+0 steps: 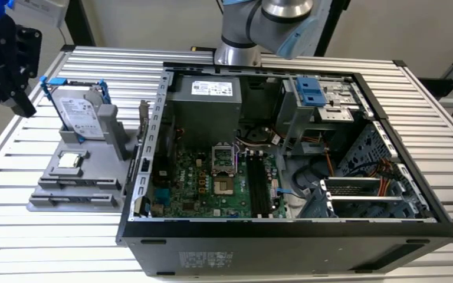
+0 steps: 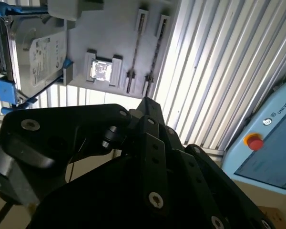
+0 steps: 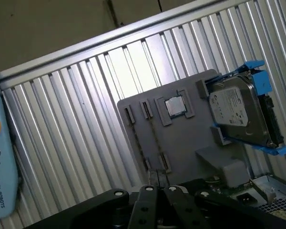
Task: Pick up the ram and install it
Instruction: 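Pick up the ram and move it above insertion slot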
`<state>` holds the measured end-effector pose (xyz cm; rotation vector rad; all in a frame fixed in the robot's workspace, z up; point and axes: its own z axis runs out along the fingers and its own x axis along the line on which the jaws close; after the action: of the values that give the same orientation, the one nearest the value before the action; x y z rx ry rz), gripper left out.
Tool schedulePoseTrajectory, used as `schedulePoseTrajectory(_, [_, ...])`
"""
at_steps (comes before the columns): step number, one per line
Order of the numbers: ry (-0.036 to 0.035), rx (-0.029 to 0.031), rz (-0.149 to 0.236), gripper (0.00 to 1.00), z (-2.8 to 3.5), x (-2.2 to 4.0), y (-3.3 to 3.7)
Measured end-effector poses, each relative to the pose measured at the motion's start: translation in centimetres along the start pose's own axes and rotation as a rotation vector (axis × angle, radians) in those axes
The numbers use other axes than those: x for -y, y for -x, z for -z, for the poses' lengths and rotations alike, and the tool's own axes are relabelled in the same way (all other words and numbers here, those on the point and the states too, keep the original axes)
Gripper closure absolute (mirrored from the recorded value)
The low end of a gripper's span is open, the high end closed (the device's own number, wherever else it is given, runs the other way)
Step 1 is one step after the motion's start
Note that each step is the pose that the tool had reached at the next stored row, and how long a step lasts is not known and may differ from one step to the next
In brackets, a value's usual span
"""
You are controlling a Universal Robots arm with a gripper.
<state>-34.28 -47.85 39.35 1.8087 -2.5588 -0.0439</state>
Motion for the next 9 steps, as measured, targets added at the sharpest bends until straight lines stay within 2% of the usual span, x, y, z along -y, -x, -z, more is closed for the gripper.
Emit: schedulePoseTrajectory(9, [0.0010, -0.0031, 0.116, 1.00, 0.00, 0.00, 0.00])
